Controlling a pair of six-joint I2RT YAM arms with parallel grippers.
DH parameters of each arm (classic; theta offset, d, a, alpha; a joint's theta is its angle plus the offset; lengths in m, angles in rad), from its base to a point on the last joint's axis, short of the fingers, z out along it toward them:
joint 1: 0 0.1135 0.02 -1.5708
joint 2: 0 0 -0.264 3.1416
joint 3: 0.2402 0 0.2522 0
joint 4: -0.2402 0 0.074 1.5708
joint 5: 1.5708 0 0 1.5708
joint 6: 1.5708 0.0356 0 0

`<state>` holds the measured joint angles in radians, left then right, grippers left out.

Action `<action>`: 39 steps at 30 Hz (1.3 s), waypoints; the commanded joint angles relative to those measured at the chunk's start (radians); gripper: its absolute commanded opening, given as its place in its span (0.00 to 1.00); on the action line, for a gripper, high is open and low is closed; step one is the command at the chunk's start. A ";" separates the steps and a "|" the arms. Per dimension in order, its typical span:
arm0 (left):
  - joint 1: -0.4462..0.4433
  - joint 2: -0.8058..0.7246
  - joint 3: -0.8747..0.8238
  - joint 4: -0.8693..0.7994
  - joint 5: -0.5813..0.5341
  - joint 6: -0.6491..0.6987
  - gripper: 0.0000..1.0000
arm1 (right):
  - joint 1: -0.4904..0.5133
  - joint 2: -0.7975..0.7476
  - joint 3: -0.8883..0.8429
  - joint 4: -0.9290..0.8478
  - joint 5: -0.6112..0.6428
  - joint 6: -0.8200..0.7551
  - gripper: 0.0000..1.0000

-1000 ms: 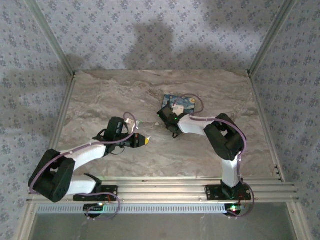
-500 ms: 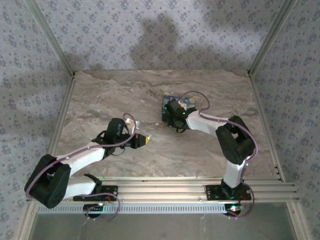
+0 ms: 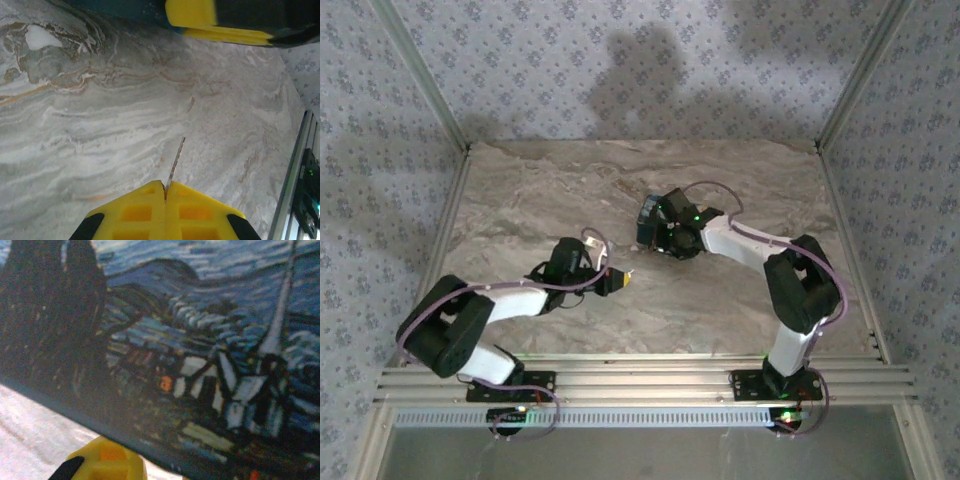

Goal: Unlock the padlock with the key

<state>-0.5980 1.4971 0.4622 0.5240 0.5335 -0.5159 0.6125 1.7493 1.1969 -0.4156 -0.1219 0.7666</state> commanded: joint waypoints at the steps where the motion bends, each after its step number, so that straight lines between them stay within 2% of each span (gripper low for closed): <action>1: -0.006 0.074 0.044 0.177 0.053 -0.047 0.00 | -0.020 -0.050 0.023 0.008 -0.111 0.033 0.00; 13: 0.019 0.265 0.133 0.382 0.222 -0.141 0.00 | -0.040 -0.079 -0.048 0.103 -0.254 0.048 0.00; 26: 0.076 0.357 0.133 0.527 0.264 -0.220 0.00 | -0.057 -0.090 -0.052 0.113 -0.268 0.049 0.00; 39: 0.072 0.386 0.169 0.542 0.283 -0.231 0.00 | -0.054 -0.082 -0.055 0.133 -0.283 0.073 0.00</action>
<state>-0.5255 1.8725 0.6029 1.0225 0.7868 -0.7444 0.5606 1.6951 1.1412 -0.3138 -0.3782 0.8238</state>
